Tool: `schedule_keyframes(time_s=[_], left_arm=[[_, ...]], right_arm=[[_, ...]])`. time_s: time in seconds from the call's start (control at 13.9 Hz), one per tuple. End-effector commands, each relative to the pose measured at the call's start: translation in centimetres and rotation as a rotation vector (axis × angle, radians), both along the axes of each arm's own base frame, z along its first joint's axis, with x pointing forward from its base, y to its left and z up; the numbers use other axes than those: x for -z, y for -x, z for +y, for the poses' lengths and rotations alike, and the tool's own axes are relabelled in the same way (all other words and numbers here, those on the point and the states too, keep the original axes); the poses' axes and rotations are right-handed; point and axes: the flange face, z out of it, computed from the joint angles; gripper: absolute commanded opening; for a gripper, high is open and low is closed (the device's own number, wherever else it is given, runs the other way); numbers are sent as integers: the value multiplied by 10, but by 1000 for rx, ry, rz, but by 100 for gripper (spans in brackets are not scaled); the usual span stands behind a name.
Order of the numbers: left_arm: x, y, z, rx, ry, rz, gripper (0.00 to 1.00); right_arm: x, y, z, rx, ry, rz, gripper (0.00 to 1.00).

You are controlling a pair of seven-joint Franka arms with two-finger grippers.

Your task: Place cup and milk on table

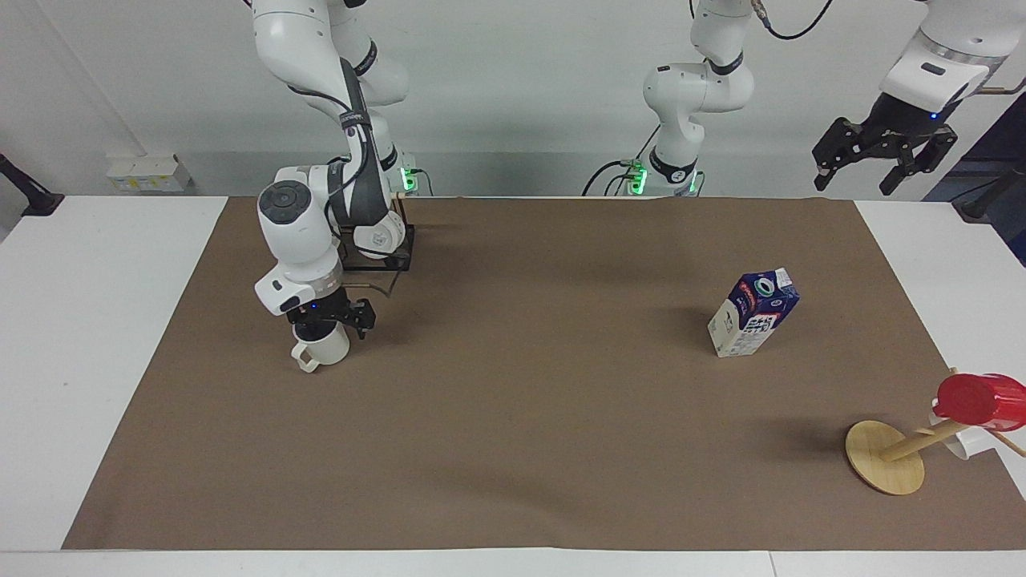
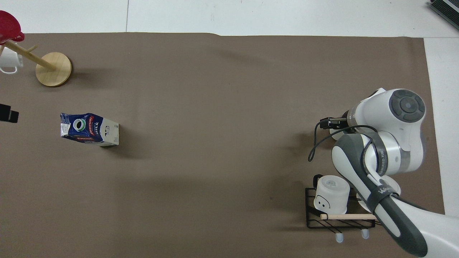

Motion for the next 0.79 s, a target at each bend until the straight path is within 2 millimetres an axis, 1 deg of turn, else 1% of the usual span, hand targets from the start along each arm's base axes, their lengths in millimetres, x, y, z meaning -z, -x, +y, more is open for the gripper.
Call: schedule_keyframes(time_s=[0.0,0.07,0.22,0.43,0.5,0.57,0.72], left_arm=[[-1,3,-1,-2,-9,-13,100],[-1,4,-2,-1,-9,-13,100],[-1,4,-1,-2,-9,-13,100],[-1,4,-1,-2,-9,-13,100],[-1,4,-2,-1,-9,-13,100],[-1,4,-1,-2,-9,-13,100],[-1,4,-1,-2,-9,-13,100]], right_arm=[[1,3,2,9,14,-7,8],[-1,3,2,13,14,-6,0],[-1,1,1,13,14,-7,0],[-9,-11,6,0,22,-14,0],[-13,-13,13,-9,22,-19,0],[-16,-14,14,-10,22,-21,0],[-30,-15,21,14,24,-19,0]])
